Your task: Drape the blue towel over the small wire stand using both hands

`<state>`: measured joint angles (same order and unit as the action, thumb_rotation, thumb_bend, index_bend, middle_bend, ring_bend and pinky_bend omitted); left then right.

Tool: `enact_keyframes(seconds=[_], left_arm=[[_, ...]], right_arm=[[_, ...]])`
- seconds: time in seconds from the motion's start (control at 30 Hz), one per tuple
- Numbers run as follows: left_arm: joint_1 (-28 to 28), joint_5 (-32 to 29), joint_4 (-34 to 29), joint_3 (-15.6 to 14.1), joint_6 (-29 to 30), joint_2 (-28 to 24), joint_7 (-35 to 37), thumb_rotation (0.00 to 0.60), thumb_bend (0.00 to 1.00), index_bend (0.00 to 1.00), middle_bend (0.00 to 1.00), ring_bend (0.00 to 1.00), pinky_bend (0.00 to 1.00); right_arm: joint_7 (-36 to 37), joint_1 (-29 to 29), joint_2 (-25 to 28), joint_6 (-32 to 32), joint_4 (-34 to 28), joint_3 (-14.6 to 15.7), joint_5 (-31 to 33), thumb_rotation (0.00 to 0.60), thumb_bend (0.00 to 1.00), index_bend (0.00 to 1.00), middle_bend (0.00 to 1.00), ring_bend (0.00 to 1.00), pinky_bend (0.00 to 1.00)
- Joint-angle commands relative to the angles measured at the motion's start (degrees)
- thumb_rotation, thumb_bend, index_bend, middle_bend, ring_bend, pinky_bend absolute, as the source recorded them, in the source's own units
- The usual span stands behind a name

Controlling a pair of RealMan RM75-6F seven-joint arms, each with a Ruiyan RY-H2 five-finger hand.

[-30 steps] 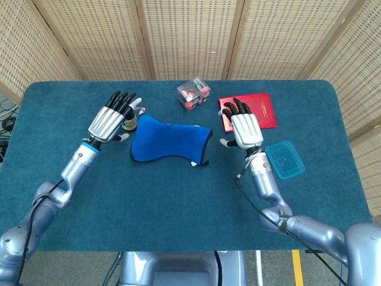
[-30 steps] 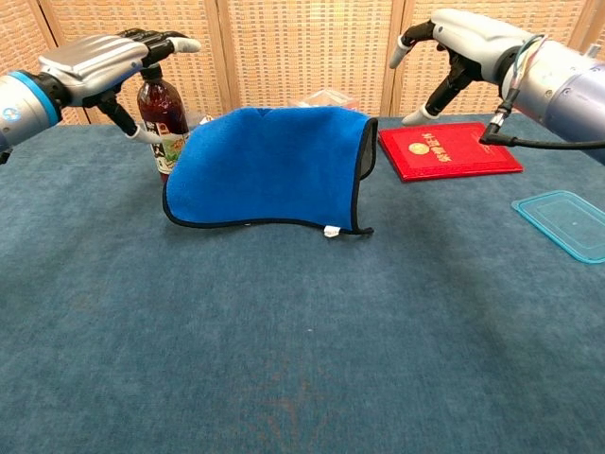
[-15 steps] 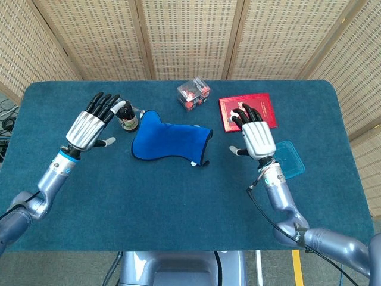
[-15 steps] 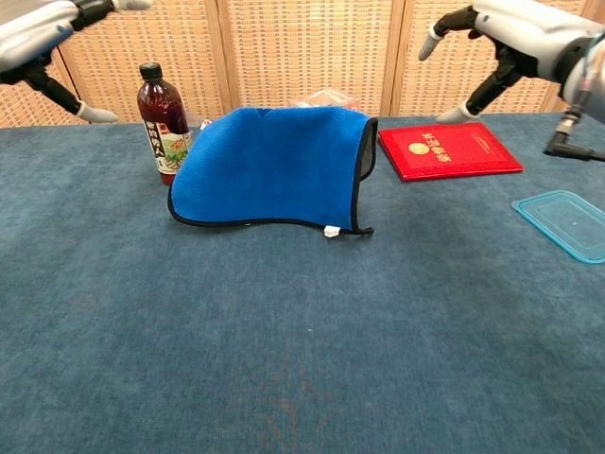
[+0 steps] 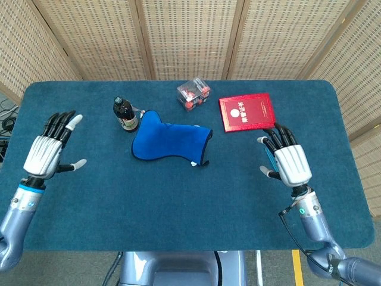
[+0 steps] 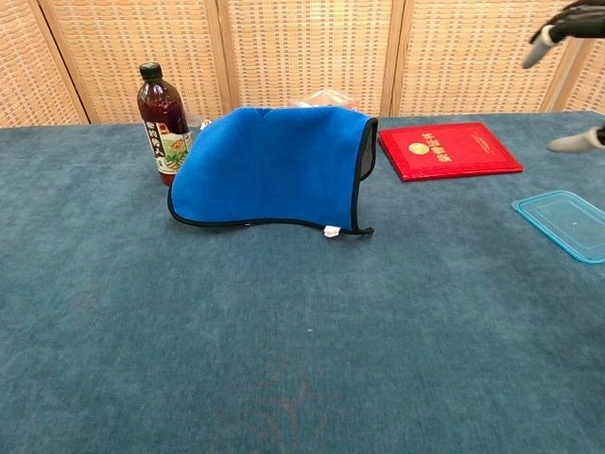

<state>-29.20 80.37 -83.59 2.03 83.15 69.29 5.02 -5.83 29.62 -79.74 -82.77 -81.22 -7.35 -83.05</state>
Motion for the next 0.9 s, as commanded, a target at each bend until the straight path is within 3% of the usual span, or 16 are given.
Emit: enact_keyframes(seconds=[0.03,0.33,0.57,0.9], left_arm=[[6.7,-4.4,-8.2,-0.9,3.5,-4.7,-5.5,0.6,0.0,0.0,0.0,0.0,0.0],[14.2,-5.1,-16.1,-2.9,8.7,-5.6,-9.3,0.6,0.0,0.0,0.0,0.0,0.0],[20.4,0.3,-19.1,-6.4,14.3,-3.7,-14.7,0.6,0.0,0.0,0.0,0.0,0.0],[22.6,5.0,-19.0,-7.5,14.5,-2.7,-16.4,0.6,0.0,0.0,0.0,0.0,0.0]], right_arm=[[0.9,-3.1,0.9,-3.4,0.2,1.8,-2.1,0.6,0.0,0.28,0.15,0.03,0.12],[-1.2,-8.9,5.1,-7.7,-5.0,5.8,-6.0,0.6,0.0,0.12,0.01,0.0,0.1],[-6.1,-16.3,8.8,-13.9,-13.3,11.3,-11.9,0.6,0.0,0.09,0.0,0.0,0.08],[-9.2,-20.2,9.5,-16.9,-15.6,12.4,-15.5,0.6,0.0,0.09,0.0,0.0,0.06]])
